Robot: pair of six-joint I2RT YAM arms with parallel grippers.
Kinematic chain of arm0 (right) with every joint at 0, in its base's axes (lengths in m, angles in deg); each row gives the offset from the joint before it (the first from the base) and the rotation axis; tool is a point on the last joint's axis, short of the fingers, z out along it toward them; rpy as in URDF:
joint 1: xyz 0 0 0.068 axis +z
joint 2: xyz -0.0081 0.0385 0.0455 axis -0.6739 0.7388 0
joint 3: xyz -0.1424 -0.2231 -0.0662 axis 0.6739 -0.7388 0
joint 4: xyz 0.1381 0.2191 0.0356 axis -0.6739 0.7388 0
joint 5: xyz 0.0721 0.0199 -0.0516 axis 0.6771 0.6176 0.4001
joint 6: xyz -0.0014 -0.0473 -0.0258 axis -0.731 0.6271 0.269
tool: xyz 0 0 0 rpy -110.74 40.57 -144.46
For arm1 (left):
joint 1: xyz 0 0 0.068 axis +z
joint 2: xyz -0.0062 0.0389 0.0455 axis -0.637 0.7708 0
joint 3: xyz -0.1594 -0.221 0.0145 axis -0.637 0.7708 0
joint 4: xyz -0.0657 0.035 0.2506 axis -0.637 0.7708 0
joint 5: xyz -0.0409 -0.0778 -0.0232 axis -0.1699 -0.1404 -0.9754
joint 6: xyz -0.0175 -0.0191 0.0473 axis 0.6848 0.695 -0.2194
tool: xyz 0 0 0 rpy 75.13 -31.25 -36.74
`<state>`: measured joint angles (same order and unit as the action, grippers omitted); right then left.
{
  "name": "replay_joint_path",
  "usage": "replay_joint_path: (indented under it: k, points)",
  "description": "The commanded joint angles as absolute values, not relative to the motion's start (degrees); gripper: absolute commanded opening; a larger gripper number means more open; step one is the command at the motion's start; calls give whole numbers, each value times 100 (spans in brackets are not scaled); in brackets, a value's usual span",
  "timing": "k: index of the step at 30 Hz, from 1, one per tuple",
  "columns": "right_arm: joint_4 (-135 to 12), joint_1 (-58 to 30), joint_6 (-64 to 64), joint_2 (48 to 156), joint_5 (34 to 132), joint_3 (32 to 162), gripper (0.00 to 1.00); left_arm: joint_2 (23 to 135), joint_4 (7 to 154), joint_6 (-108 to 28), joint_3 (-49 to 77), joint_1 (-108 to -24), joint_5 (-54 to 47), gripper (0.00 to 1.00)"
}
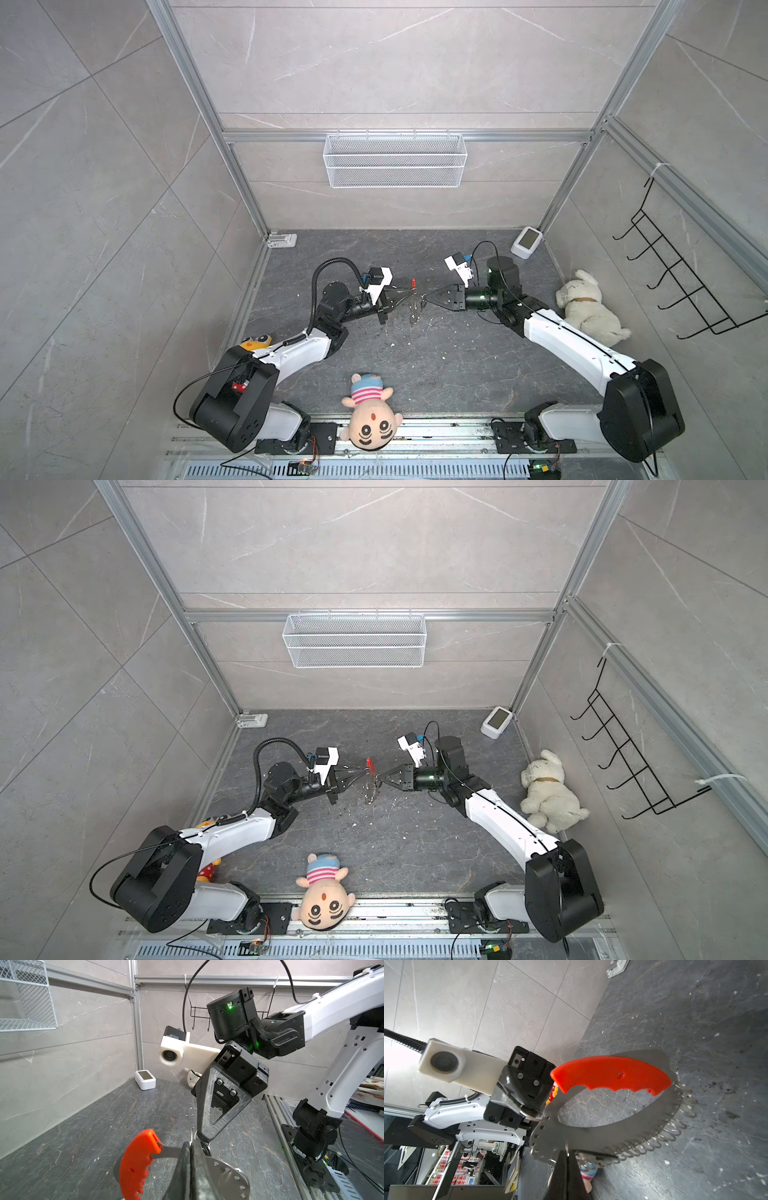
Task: Put the keys on the keyring
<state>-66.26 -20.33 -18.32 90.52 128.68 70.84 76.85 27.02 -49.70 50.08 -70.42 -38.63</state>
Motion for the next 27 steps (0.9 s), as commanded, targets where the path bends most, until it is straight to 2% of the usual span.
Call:
replay_joint_path:
  k: [1,10,27]
  points:
    - [-6922,-1988,-1766,8946,13136,7370,0,7692,1880,-4698,4892,-7031,-4053,0]
    - [-7363,-1831,-2127,9042,13276,7620,0,7772,1675,-4561,4898,-7050,-4114,0]
    - [-7111,-1821,-2246,9280,13020,7535,0,7771,1285,-4478,4990,-7042,-4061,0]
